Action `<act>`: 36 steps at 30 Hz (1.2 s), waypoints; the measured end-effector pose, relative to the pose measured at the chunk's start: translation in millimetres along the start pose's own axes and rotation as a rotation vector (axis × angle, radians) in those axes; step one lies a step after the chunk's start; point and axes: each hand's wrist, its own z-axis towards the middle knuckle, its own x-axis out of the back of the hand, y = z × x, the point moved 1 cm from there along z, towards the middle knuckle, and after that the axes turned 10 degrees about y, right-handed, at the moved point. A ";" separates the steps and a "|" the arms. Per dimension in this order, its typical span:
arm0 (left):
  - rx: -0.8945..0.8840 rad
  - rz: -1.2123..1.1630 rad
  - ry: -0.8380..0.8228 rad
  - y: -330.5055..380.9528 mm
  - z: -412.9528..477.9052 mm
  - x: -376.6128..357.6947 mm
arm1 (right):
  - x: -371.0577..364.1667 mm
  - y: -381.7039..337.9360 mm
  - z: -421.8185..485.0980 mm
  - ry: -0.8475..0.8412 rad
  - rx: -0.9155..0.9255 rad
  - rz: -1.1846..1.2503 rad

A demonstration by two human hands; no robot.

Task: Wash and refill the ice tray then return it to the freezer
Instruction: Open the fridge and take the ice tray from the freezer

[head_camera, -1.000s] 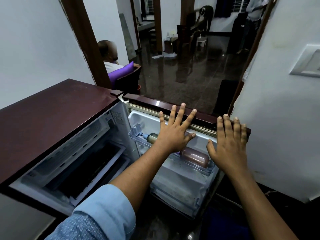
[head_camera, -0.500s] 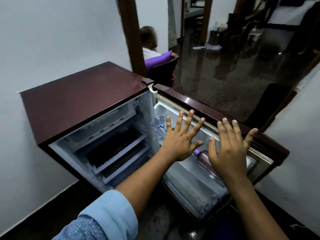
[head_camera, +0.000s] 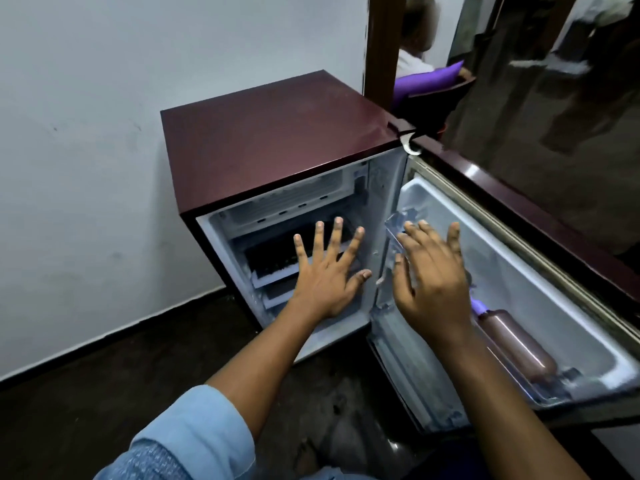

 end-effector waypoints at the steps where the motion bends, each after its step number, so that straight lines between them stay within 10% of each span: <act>1: 0.029 -0.018 0.005 -10.9 0.5 0.0 | -6.7 -6.8 3.0 -0.010 0.003 0.015; 16: 0.605 -0.642 0.218 -111.7 3.4 -25.9 | -136.5 -26.3 1.0 -0.243 -0.066 0.187; 36: 0.462 -0.934 0.690 -145.0 49.4 -99.9 | -312.3 43.5 -13.1 -0.259 -0.279 0.413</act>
